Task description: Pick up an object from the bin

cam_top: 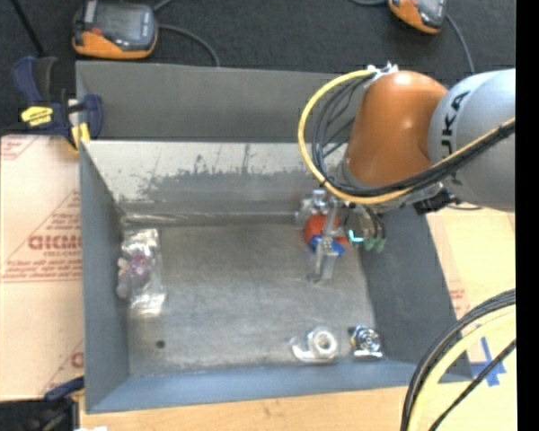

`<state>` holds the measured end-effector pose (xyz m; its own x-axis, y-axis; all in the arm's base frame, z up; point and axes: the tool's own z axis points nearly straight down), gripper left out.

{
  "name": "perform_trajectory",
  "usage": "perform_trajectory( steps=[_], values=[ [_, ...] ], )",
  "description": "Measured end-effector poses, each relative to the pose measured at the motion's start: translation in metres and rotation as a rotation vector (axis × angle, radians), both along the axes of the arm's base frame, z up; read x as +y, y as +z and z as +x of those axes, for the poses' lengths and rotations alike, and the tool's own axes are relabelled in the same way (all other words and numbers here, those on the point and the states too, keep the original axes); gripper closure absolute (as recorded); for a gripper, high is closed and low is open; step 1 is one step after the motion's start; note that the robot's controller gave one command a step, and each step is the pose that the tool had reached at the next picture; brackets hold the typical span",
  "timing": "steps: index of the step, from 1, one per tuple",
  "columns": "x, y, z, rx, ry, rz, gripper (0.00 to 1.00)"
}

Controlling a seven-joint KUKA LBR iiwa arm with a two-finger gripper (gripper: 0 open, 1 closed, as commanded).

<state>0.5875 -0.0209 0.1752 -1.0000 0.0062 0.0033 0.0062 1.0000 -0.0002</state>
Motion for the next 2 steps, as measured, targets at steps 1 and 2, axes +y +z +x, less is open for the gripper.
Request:
perform_trajectory(
  steps=[1, 2],
  values=[
    [0.049, 0.018, 0.051, -0.013, 0.089, 0.001, 0.0],
    [0.021, -0.007, -0.031, 0.0, 0.091, -0.001, 0.0]
  ],
)
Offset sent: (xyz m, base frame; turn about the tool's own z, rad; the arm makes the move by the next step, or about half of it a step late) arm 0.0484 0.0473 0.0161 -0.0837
